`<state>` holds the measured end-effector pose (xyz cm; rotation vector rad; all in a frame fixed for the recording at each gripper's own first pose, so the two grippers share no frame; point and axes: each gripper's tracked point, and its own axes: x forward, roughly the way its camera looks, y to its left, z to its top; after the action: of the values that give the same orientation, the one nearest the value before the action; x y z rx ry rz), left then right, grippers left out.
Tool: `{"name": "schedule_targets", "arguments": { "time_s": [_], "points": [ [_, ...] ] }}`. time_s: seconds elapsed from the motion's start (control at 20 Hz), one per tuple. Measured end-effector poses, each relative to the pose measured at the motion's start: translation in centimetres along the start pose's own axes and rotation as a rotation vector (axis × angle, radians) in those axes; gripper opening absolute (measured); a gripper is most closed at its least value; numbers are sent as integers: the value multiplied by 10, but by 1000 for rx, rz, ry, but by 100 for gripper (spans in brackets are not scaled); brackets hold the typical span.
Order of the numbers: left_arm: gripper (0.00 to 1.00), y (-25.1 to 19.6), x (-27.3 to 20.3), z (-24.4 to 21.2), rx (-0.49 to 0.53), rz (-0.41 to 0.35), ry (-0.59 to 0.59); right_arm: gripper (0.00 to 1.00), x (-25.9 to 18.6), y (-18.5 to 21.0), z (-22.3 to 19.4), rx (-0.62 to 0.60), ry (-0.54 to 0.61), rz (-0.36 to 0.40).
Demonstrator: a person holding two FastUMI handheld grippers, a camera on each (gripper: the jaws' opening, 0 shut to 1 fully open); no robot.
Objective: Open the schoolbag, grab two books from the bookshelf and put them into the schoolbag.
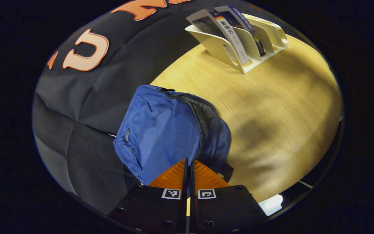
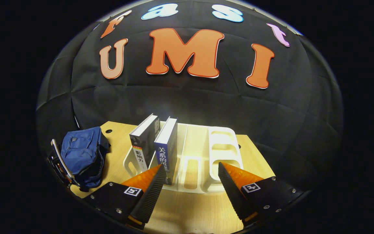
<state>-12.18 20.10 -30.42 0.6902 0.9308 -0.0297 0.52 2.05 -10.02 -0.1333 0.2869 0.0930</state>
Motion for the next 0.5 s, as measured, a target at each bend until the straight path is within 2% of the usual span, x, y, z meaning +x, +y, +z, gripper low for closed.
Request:
{"name": "schedule_targets", "arguments": {
  "time_s": [0.25, 0.5],
  "points": [
    [4, 25, -11, 26, -180, -88, -82, 97, 3, 3, 6, -6, -12, 10],
    [3, 61, -27, 64, -279, -147, -188, 97, 7, 10, 33, -28, -35, 34]
  ]
}}
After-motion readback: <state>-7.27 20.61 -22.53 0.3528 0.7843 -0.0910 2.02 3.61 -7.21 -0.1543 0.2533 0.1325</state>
